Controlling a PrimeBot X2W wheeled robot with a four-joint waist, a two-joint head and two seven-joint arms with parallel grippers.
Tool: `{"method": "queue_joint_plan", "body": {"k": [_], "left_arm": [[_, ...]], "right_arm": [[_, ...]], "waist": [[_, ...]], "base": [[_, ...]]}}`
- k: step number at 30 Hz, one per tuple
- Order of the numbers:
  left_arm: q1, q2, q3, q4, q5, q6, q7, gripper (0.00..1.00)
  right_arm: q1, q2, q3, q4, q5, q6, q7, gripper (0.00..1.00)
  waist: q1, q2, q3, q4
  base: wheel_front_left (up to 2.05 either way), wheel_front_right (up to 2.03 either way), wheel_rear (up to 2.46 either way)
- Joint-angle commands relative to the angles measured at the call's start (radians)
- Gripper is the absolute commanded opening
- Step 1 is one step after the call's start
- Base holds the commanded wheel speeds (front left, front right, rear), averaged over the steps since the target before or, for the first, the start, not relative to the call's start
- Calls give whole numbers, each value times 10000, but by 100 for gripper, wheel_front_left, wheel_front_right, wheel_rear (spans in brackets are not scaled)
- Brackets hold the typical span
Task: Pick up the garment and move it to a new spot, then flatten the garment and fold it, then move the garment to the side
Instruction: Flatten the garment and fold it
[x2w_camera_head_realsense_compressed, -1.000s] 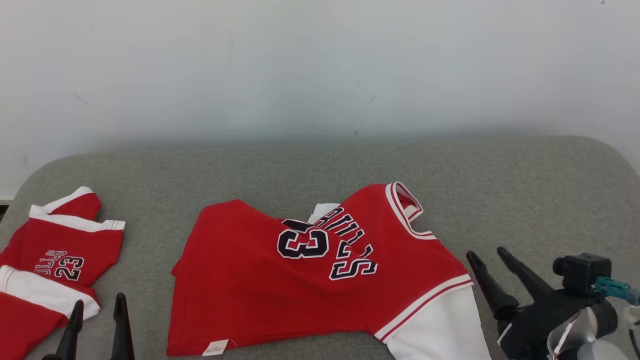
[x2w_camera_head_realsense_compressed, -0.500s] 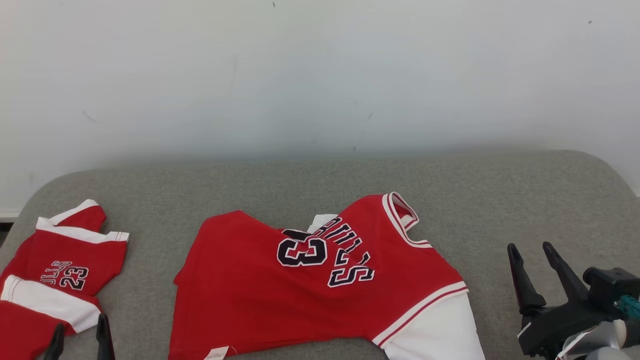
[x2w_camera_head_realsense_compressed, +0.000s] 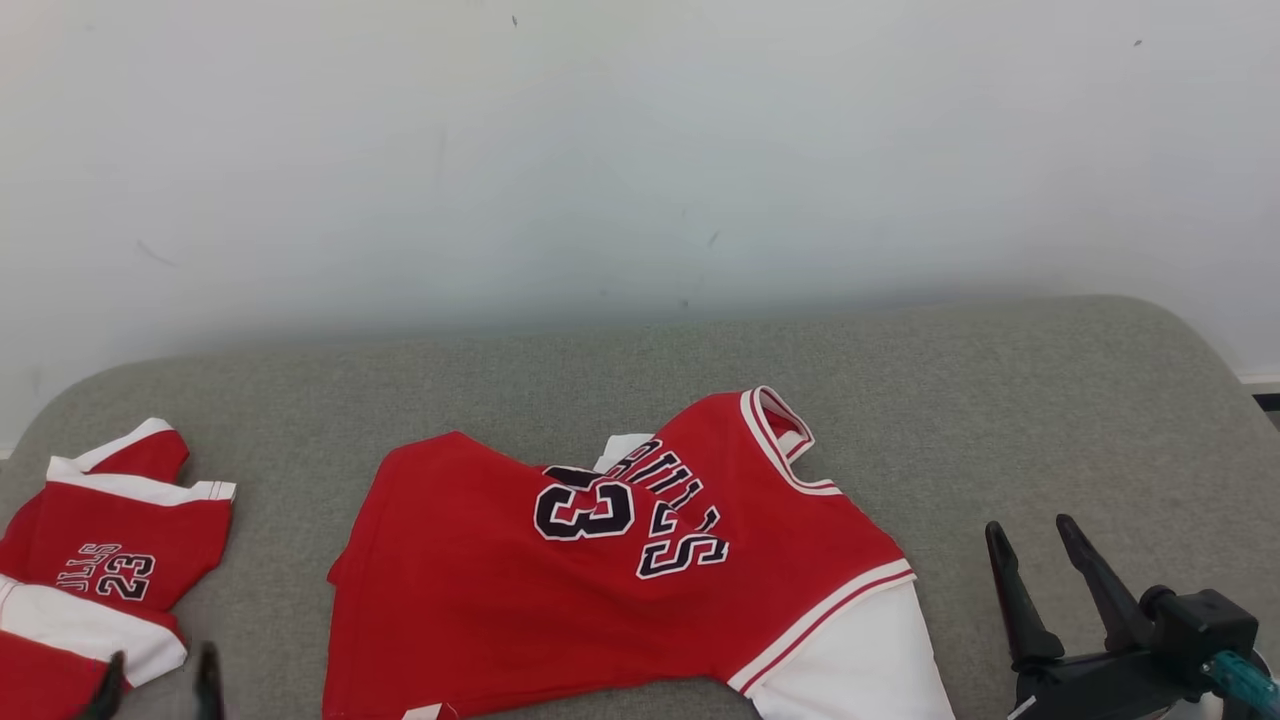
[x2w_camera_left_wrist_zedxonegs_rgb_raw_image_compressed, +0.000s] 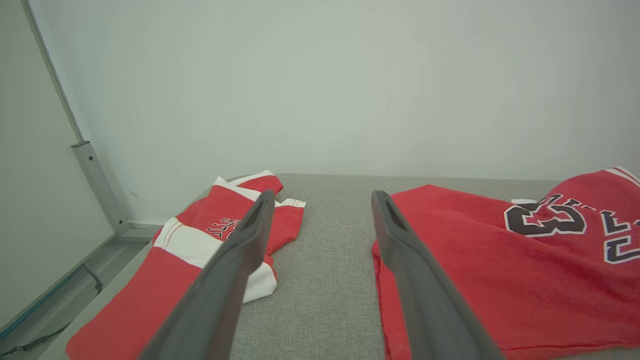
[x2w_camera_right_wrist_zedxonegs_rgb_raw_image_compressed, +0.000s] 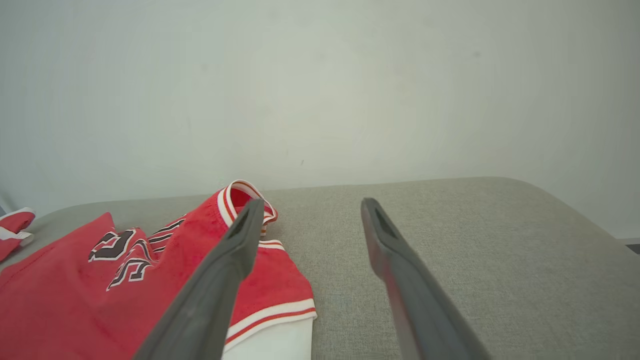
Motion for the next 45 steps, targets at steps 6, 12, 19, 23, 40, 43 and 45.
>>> {"method": "queue_joint_plan", "body": {"k": [6, 12, 19, 23, 40, 43, 45], "left_arm": [[214, 533, -421, -149, 507, -162, 523, 100], [199, 609, -482, -366, 419, -167, 720, 100], [271, 614, -526, -430, 326, -76, 797, 100], [284, 639, -549, -438, 291, -70, 816, 100], [185, 761, -788, -384, 181, -64, 960, 100], [168, 780, -878, -424, 157, -117, 1024, 100], [44, 783, -1014, -448, 104, -210, 1028, 100]], "right_arm": [[-133, -45, 105, 319, -223, -5, 369, 100], [-199, -31, 79, 246, -274, -7, 493, 100], [-259, -34, 185, 244, -284, -7, 580, 100], [-270, -58, 195, 263, -290, -7, 601, 100], [-170, -25, 222, 182, -390, -5, 851, 100], [-150, -72, 273, 184, -349, -7, 951, 100], [-121, -184, 334, 104, -380, -7, 1051, 100]], "waist": [[1, 0, -2, 37], [1, 0, 29, 114], [1, 0, 86, 93], [1, 0, 95, 86], [1, 0, 150, 130], [1, 0, 128, 142], [1, 0, 116, 170]], "base": [[0, 0, 0], [0, 0, 0], [0, 0, 0], [0, 0, 0], [0, 0, 0], [0, 0, 0], [0, 0, 0]]}}
